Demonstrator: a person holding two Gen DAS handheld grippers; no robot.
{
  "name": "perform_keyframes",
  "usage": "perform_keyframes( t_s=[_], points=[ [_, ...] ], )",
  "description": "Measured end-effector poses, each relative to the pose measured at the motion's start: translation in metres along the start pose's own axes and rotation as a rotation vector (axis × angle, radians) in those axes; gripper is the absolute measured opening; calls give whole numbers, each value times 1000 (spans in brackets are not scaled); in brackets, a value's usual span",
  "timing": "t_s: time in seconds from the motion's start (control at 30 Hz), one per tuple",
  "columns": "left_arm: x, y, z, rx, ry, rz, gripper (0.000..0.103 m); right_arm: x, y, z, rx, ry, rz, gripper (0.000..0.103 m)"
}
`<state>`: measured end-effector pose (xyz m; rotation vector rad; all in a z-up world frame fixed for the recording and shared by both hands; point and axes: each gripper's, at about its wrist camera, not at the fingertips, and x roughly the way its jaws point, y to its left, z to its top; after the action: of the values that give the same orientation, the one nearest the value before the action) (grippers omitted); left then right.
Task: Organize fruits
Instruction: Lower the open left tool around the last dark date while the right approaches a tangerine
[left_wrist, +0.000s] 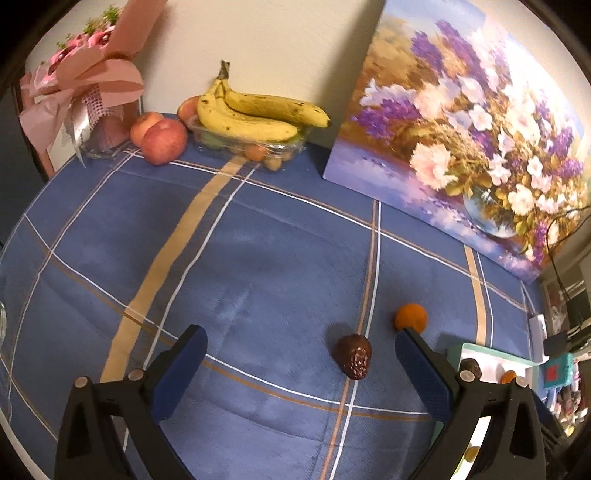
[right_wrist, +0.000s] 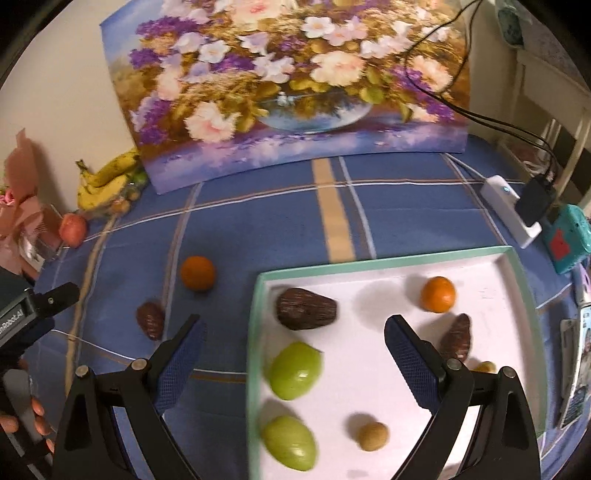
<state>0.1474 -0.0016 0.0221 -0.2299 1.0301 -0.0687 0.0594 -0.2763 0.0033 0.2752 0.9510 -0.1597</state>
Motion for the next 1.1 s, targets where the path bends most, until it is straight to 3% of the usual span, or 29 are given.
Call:
perform_keyframes(
  t_s=[0.27,0.37,0.5,0.57,0.63,0.73,0.8,0.93,1.1],
  points=[
    [5,13,0,-53,23,-52,101,2,31,2,-19,-22,65,97],
    [13,12,-4,-60,50,-68,96,3,36,5,-7,-30,70,95],
    [30,4,-10,-41,93,-87,93,6,36,7,26,-25,89,79],
    [38,-1,-12,-35,114,-104,83,9,35,8,31,-17,83,76],
    [46,-9,-16,-26,136,-113,80,13,35,9,33,-6,87,68],
    [55,-16,-21,-17,164,-133,78,23,35,14,52,12,124,67],
    [61,-20,-24,-10,181,-147,69,28,36,19,60,17,143,65],
    [71,-24,-25,-18,203,-164,63,46,35,33,98,56,225,58],
    [83,-22,-27,-49,235,-185,47,71,42,48,105,132,287,54]
  ],
)
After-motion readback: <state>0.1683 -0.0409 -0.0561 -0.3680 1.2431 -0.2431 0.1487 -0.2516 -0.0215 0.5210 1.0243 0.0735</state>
